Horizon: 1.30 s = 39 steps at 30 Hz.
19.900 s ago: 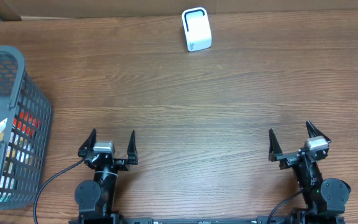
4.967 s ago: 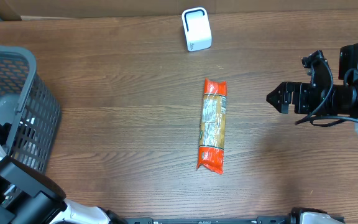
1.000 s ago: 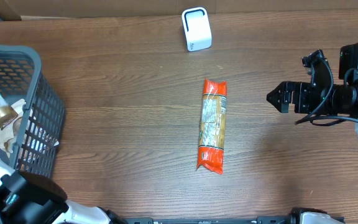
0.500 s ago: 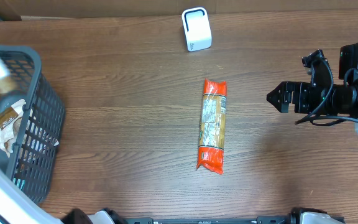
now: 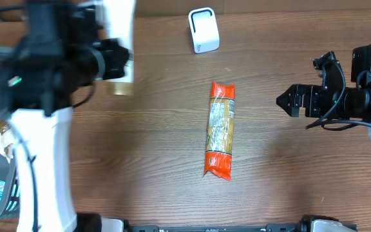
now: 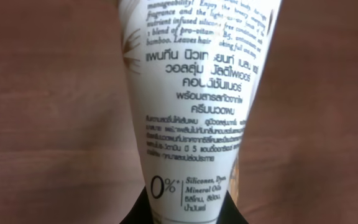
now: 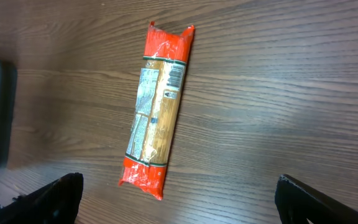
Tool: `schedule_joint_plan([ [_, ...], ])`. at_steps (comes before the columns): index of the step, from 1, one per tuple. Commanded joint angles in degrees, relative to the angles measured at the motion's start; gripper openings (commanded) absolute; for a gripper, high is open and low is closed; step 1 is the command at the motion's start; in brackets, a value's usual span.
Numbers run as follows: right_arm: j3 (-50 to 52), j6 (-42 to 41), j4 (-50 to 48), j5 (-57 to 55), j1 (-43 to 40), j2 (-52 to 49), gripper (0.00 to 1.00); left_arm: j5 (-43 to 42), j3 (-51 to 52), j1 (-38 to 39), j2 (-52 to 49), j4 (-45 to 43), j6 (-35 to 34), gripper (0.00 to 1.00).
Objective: Scan the item barcode
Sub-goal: 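Carry the white tube out and set it beside the pasta packet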
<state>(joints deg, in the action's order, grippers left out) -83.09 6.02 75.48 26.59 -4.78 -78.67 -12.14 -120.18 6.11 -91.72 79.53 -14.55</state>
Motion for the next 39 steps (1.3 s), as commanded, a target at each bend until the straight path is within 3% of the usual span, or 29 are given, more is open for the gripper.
schedule_joint_plan([
  [1,-1.2,0.4,-0.4,0.0,0.3,0.4,1.00,6.3,0.1,4.2,-5.2,0.4,-5.0,0.04],
  [11,-1.2,0.4,-0.1,0.0,0.3,0.4,1.00,6.3,0.1,12.0,-24.2,0.0,-10.3,0.04],
  [19,-1.2,0.4,-0.2,0.0,0.3,0.4,1.00,6.4,0.2,16.5,-33.9,0.2,-13.0,0.04],
  [30,-1.2,0.4,-0.2,0.0,0.3,0.4,1.00,10.8,8.4,21.4,-36.2,-2.7,-16.9,0.05],
  [39,-1.2,0.0,-1.0,-3.6,0.3,0.4,1.00,5.9,16.9,23.3,-36.2,-12.2,-19.1,0.09],
])
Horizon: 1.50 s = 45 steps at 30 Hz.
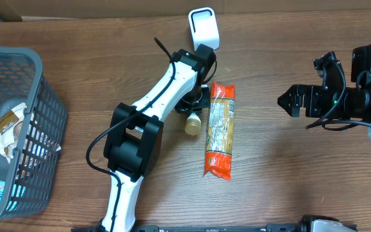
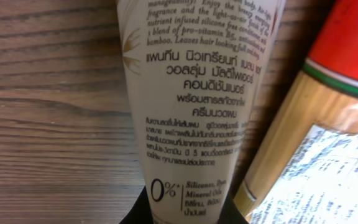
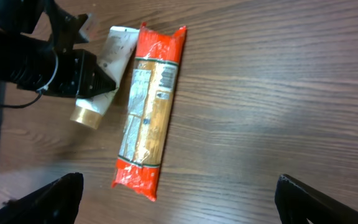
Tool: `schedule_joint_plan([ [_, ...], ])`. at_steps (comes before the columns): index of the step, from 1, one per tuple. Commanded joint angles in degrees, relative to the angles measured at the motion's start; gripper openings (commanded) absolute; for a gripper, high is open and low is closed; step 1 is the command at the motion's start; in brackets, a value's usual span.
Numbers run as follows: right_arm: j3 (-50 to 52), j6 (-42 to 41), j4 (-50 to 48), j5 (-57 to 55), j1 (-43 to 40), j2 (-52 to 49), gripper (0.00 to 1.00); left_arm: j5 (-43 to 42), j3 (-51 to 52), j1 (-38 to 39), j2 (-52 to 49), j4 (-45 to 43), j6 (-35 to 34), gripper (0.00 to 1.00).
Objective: Scan the item barcode
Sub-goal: 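Carry the white tube out and set it beside the pasta packet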
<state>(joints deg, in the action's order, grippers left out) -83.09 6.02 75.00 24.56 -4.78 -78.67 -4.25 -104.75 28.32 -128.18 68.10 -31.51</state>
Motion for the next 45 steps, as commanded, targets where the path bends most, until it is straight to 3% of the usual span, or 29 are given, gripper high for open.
schedule_joint_plan([
  [1,-1.2,0.0,-0.5,-1.6,0.3,0.4,1.00,-1.8,1.6,1.4,0.2,-0.7,-2.1,0.13],
  [3,-1.2,0.0,-0.5,-1.6,0.3,0.4,1.00,-1.7,1.7,1.9,0.2,-0.7,-1.7,0.34],
  [8,-1.2,0.0,-0.2,-1.6,0.3,0.4,1.00,-1.8,1.7,2.6,0.2,-0.4,-1.7,0.63],
  [17,-1.2,-0.3,0.1,-1.4,0.3,0.4,1.00,-3.7,1.6,2.8,1.8,-0.2,-1.7,0.70],
  [23,-1.2,-0.3,0.3,-1.4,0.3,0.4,1.00,-1.6,1.5,2.7,9.8,0.3,-0.2,0.77],
  [28,-1.2,-0.3,0.3,-1.4,0.3,0.4,1.00,9.2,1.5,2.7,21.3,2.9,-0.2,0.79],
  [30,-1.2,-0.3,0.3,-1.4,0.3,0.4,1.00,15.2,1.5,2.7,26.3,3.9,-0.2,1.00],
  [37,-1.2,-0.3,0.1,-1.4,0.3,0.4,1.00,34.5,1.5,2.7,42.0,6.3,-0.2,1.00],
  [45,-1.2,-0.3,1.0,-1.4,0.3,0.4,1.00,49.6,1.4,2.3,50.5,7.7,-0.2,0.99],
])
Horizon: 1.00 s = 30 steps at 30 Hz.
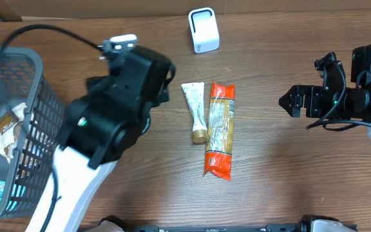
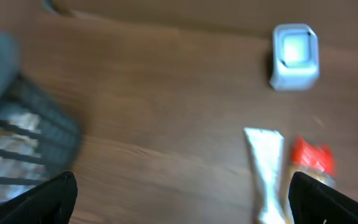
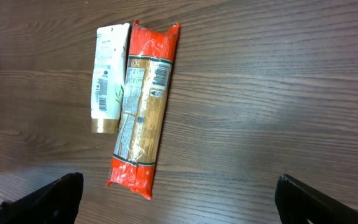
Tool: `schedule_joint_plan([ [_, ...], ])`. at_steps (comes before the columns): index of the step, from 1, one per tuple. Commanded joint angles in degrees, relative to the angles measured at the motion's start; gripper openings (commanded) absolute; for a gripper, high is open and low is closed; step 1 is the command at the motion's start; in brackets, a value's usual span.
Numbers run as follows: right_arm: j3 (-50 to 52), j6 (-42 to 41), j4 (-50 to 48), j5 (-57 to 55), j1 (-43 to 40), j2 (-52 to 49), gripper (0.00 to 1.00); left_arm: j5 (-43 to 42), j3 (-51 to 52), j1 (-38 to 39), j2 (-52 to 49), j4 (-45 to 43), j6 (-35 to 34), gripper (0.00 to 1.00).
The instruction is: Scan the item barcode
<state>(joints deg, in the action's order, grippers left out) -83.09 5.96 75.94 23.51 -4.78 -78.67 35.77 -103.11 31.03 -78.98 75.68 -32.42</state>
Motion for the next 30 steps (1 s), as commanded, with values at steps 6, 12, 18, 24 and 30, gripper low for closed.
schedule_joint_plan([
  [6,-1.2,-0.2,0.6,-0.3,0.3,0.4,1.00,13.7,-2.3,-3.4,3.4,0.6,2.2,1.00],
  [12,-1.2,-0.2,0.7,-0.3,0.3,0.4,1.00,16.1,-2.5,-3.4,2.9,3.6,2.2,1.00],
  [18,-1.2,-0.2,0.7,-0.3,0.3,0.4,1.00,18.3,-2.5,-3.4,1.5,4.8,2.0,1.00],
  [24,-1.2,-0.2,0.9,-0.3,0.3,0.4,1.00,18.7,-2.5,-4.1,1.0,4.6,2.0,1.00],
  [30,-1.2,-0.2,0.9,-0.3,0.3,0.4,1.00,18.8,-2.5,-4.1,1.0,4.6,2.0,1.00],
])
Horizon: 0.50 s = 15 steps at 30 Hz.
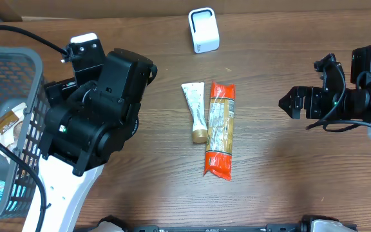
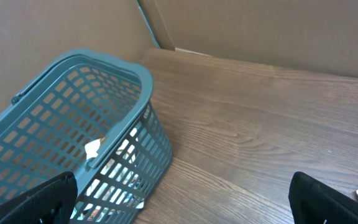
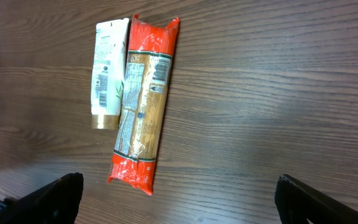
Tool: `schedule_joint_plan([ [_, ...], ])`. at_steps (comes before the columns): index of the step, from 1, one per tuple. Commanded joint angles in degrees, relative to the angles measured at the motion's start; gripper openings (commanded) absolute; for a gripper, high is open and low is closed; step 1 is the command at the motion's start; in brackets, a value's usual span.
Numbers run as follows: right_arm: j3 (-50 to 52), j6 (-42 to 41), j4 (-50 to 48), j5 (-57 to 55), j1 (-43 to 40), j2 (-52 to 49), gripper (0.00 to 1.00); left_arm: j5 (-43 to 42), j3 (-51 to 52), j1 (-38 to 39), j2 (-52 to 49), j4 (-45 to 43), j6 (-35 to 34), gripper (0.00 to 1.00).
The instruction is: Scan the item barcode
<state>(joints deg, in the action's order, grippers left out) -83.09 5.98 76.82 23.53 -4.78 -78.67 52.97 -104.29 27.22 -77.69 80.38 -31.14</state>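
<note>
A white tube with a gold cap [image 1: 194, 120] lies on the wooden table, touching the left side of an orange-ended spaghetti pack [image 1: 219, 129]; both also show in the right wrist view, the tube [image 3: 107, 74] and the pack [image 3: 143, 102]. A white scanner [image 1: 203, 29] stands at the back. My left gripper [image 2: 179, 202] is open and empty, its arm [image 1: 98, 113] raised near the basket. My right gripper [image 1: 288, 101] hangs open and empty to the right of the pack.
A grey-blue mesh basket [image 1: 24, 61] at the left edge holds several packets; the left wrist view shows its rim [image 2: 104, 59]. Cardboard walls [image 2: 260, 31] stand behind the table. Bare wood lies between the pack and my right gripper.
My left arm has moved left, toward the basket; its camera now faces the basket instead of the tube and scanner. Tube, pack and right arm have not moved.
My left gripper held the white tube in the air at the left while the spaghetti pack lay alone. Then it was shut on the tube lying beside the pack. Then the tube lay free and the gripper was open, away from it. Now it is by the basket.
</note>
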Motion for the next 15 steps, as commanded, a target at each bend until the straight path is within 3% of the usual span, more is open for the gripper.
schedule_joint_plan([
  [1,-1.2,-0.2,0.0,-0.3,0.3,0.4,1.00,1.6,-1.3,-0.3,-0.3,0.0,0.7,1.00],
  [15,-1.2,-0.2,0.0,-0.3,0.3,0.4,1.00,1.6,-1.3,-0.3,-0.3,-0.3,0.7,1.00],
])
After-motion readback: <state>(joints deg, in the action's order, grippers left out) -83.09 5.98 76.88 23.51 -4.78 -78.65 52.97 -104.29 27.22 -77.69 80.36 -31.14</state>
